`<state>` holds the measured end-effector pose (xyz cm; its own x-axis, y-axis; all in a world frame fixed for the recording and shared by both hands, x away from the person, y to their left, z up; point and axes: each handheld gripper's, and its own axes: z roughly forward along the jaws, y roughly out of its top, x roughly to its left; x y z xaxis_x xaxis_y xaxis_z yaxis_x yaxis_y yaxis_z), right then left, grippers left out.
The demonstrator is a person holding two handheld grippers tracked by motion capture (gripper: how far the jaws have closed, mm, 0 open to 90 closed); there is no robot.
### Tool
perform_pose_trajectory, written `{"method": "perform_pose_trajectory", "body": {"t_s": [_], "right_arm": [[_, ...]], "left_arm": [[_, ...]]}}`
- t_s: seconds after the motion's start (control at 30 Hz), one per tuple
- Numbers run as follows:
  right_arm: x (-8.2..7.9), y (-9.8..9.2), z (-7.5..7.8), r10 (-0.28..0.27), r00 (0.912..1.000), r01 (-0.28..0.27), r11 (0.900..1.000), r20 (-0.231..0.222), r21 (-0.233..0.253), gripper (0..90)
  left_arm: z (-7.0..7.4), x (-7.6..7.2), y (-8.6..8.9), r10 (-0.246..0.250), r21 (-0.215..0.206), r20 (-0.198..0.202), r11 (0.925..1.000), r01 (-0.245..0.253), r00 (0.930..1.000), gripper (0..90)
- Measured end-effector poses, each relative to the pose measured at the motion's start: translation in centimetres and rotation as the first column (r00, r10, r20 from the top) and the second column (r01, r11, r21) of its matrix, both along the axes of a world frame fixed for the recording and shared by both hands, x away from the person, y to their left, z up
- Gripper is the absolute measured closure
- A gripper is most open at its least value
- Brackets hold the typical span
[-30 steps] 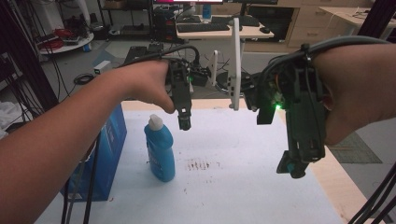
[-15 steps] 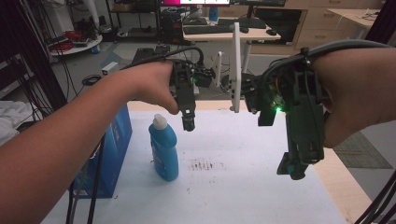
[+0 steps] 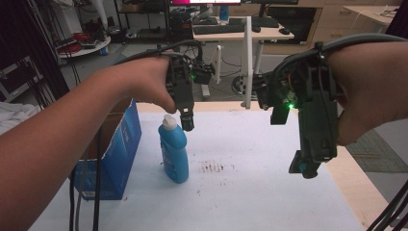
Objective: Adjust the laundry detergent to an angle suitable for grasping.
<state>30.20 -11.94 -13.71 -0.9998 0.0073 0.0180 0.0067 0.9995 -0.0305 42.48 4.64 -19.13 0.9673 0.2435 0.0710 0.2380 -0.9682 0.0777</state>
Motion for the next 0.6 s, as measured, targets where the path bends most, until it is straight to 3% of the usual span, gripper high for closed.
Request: {"method": "perform_pose_trajectory", "body": {"t_s": [0.13,0.33,0.5,0.6], "right_arm": [[0.0,0.4,-0.2,-0.004,0.9999,0.004,1.0,0.01,0.005,1.6],[0.7,1.0,-1.1,-0.03,0.9995,0.03,0.998,0.007,0.056,1.7],[1.8,1.2,-1.6,-0.074,0.9952,0.066,0.99,0.063,0.125,1.7],[2.3,1.4,-2.0,-0.123,0.9879,0.106,0.981,0.095,0.165,1.7]], "left_arm": [[0.5,-0.8,1.7,0.018,0.002,0.006,0.9998,-0.018,0.9998,1.8],[0.9,-1.5,4.5,0.053,0.009,0.013,0.9985,-0.053,0.9985,1.8],[1.0,-2.0,6.6,0.081,-0.002,0.016,0.9967,-0.081,0.9966,1.8],[1.1,-2.3,7.9,0.094,-0.008,0.016,0.9955,-0.094,0.9954,1.8]]}}
